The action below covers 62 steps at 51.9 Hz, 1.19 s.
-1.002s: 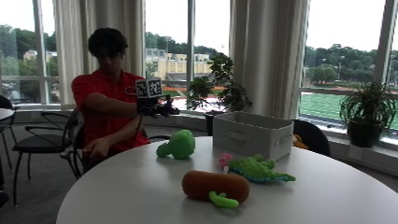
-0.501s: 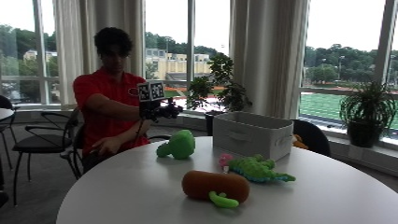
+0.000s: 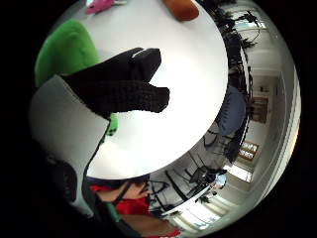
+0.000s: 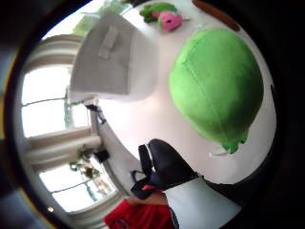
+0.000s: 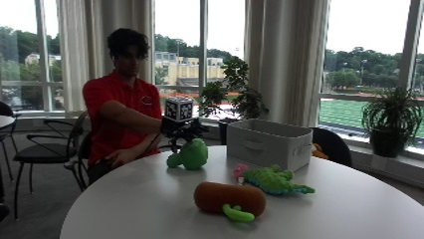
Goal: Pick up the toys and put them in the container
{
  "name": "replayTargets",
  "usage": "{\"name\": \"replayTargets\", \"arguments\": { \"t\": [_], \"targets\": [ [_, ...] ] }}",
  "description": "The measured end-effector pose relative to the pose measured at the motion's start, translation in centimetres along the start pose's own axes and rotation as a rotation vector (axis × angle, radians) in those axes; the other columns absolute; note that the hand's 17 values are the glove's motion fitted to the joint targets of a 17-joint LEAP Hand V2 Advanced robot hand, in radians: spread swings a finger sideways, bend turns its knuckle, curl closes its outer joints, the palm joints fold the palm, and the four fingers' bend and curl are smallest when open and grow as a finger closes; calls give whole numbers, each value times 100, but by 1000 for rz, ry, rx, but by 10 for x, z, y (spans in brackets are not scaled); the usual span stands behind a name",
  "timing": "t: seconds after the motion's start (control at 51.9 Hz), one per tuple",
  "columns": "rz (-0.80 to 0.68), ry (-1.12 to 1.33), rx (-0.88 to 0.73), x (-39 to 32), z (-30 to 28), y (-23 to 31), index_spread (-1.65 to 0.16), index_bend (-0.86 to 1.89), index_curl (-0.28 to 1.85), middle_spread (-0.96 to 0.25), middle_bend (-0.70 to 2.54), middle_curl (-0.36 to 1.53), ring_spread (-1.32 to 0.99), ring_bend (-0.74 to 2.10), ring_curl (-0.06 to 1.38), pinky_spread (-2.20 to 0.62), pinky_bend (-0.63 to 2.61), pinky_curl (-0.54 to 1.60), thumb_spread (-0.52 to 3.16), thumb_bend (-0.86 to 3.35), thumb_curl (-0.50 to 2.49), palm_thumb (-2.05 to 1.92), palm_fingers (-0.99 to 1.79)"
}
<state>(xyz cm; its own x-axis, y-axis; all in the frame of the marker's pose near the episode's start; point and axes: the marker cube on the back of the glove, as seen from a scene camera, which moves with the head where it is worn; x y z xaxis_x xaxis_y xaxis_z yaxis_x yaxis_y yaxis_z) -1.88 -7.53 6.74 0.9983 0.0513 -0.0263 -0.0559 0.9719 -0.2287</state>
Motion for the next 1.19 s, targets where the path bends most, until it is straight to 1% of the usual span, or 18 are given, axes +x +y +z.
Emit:
{"name": "replayTargets", "arguments": {
  "t": [0.039, 0.135, 0.251, 0.366, 0.405, 0.424, 0.443, 0.501, 0.52, 0.54, 0.578, 0.597, 0.636, 0.694, 0.829, 0.983, 1.137, 1.195],
  "targets": [
    [-52, 20, -49, 0, 4, -1, -33, 1, 8, -2, 8, 18, 0, 30, 22, 9, 143, 47, 106, -2, 27, 1, -31],
    [-51, 52, -161, -3, 22, -12, -33, 4, 7, -1, 8, 17, 1, 32, 24, 8, 146, 47, 105, -2, 29, 2, -29],
    [-85, 33, -183, -11, 45, -21, -33, 5, 7, -1, 9, 16, 3, 33, 25, 7, 149, 47, 105, -1, 30, 7, -29],
    [-106, 117, -221, -15, 48, -33, -34, 6, 7, 0, 9, 15, 4, 37, 27, 5, 152, 46, 107, 1, 32, 15, -24],
    [-111, 118, -224, -14, 48, -36, -35, 7, 7, -1, 10, 15, 3, 46, 29, 3, 152, 45, 108, 2, 33, 19, -15],
    [-111, 106, -220, -13, 48, -36, -36, 7, 7, -1, 10, 15, 3, 47, 29, 3, 152, 45, 108, 2, 33, 20, -15],
    [-112, 91, -211, -13, 49, -36, -36, 9, 7, -1, 11, 15, 2, 54, 31, 1, 150, 44, 109, 3, 34, 21, -8],
    [-125, 52, -173, -14, 49, -33, -38, 12, 8, -3, 16, 16, -1, 64, 34, -2, 146, 42, 111, 4, 35, 26, 2],
    [-129, 48, -155, -15, 48, -33, -39, 22, 11, -6, 23, 18, -7, 71, 36, -7, 138, 40, 113, 8, 38, 34, 21],
    [-132, 47, -134, -16, 48, -32, -40, 21, 11, -8, 22, 18, -9, 71, 34, -9, 137, 38, 114, 9, 38, 36, 23],
    [-136, 52, -89, -18, 47, -32, -40, 23, 11, -14, 33, 21, -19, 82, 35, -21, 133, 35, 117, 13, 41, 43, 61],
    [-140, 58, -71, -18, 46, -32, -40, 21, 10, -16, 33, 21, -21, 82, 34, -23, 130, 33, 118, 14, 42, 44, 63],
    [-156, 69, -46, -21, 45, -31, -41, 19, 12, -19, 38, 24, -26, 87, 37, -28, 128, 33, 119, 16, 44, 49, 69],
    [-179, 82, -27, -25, 41, -29, -41, 18, 14, -23, 41, 27, -32, 88, 40, -32, 126, 34, 116, 18, 47, 54, 71],
    [-191, 87, 3, -32, 27, -25, -43, 23, 19, -32, 48, 32, -42, 88, 42, -37, 115, 32, 96, 16, 55, 63, 80],
    [-167, 39, 68, -31, -26, -39, -45, 30, 25, -38, 48, 35, -47, 84, 42, -39, 109, 31, 80, 12, 63, 65, 87],
    [-151, 70, 53, -53, -105, -55, -47, 31, 29, -41, 47, 38, -50, 83, 43, -40, 105, 31, 70, 9, 68, 66, 90],
    [-149, 86, 98, -76, -143, -61, -47, 31, 31, -42, 46, 39, -50, 82, 43, -40, 104, 32, 67, 7, 70, 66, 90]
  ]
}}
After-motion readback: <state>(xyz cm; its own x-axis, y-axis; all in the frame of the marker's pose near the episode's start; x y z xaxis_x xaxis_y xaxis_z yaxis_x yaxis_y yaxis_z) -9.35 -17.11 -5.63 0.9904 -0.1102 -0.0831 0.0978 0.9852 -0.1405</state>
